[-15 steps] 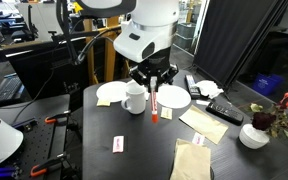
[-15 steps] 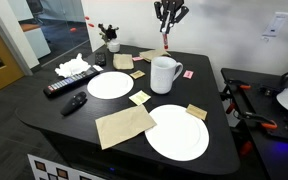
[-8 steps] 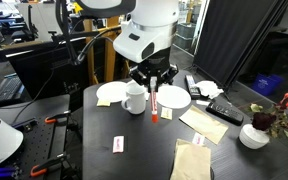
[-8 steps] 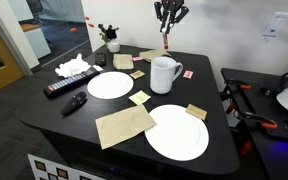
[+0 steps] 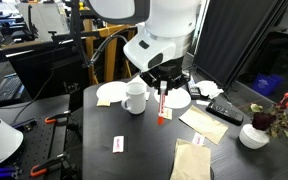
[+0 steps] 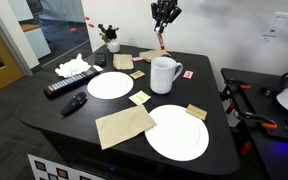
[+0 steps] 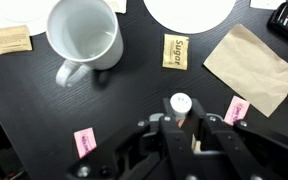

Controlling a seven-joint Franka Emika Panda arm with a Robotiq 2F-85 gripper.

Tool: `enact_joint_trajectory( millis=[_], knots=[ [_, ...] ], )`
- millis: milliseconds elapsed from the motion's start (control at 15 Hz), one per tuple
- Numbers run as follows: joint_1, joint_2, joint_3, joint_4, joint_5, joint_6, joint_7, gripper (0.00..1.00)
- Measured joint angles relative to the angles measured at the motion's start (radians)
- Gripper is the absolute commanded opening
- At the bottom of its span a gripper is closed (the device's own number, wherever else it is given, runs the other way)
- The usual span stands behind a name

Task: Remove the marker from the mug cup and place it on the table

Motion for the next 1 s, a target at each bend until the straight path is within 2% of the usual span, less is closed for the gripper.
enact_joint_trajectory(
  millis=[600, 1000],
  knots=[
    [0.019, 0.119, 0.0, 0.135, -0.015, -0.058, 0.198, 0.05],
    [0.044, 0.223, -0.004, 0.181, -0.095, -0.061, 0.341, 0.05]
  ],
)
